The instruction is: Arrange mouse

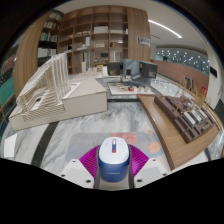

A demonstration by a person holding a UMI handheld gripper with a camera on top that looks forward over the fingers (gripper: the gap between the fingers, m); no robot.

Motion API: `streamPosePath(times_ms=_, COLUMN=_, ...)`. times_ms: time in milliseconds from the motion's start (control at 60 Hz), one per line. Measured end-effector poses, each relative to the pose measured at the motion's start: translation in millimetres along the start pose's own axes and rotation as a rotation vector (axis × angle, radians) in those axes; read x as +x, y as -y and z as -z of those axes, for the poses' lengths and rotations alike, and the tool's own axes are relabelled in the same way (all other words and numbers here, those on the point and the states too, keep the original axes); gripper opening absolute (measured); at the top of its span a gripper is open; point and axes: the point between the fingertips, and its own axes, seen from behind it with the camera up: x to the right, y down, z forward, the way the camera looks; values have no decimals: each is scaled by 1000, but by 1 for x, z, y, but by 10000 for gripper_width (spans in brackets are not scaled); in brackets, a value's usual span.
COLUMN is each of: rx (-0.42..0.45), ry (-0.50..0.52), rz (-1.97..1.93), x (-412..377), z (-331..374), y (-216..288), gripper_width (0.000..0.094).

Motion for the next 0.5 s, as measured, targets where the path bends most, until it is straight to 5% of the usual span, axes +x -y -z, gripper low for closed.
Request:
streamPosePath(times_ms=117, rx=-32, ry=30, rz=-25, x=0, z=-3, y=-12, gripper_width=398)
streamPosePath(times_ms=250, rx=-46, ry=57, rz=-15, x=-4, z=-5, y=-11, gripper_width=543)
streamPosePath(times_ms=350, rx=-44, ry=82, rz=-65, x=-4, z=17, y=-3, gripper_width=908)
streamPosePath(times_ms=383, rx=-30, ry=89, rz=-70, x=-4, z=32, y=1, gripper_width=824)
streamPosePath(times_ms=500, rx=4, ry=105, rz=-57, x=1, z=89, y=-4, gripper_width=830)
